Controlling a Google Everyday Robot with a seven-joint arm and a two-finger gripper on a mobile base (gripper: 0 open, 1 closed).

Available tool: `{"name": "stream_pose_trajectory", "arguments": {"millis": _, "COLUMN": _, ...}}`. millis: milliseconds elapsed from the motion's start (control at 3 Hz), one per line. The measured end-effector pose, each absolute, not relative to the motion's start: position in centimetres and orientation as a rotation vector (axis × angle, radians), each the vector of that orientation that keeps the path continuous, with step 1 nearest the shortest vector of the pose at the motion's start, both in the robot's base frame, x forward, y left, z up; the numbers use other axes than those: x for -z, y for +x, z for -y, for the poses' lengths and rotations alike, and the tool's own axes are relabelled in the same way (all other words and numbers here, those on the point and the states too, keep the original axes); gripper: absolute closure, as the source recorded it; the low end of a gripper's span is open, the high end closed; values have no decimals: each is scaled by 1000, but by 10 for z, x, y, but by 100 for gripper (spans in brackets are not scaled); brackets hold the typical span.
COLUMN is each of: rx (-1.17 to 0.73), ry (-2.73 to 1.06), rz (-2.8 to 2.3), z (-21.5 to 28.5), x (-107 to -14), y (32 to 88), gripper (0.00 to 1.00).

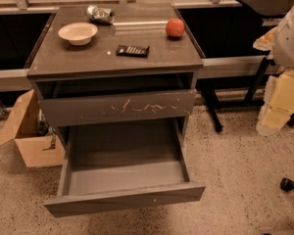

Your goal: Place rxbar chocolate into middle drawer

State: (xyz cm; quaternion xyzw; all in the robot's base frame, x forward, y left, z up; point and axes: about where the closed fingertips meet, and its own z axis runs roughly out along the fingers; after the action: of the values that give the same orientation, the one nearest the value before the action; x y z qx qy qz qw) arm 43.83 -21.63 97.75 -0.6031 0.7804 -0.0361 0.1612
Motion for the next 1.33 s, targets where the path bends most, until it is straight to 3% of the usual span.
{"name": "stream_pose_trajectory", "arguments": {"millis": 1333, "rx": 0, "ry": -1687, "rz": -2113, "z": 185, "x": -977, "y": 480, "gripper": 0}}
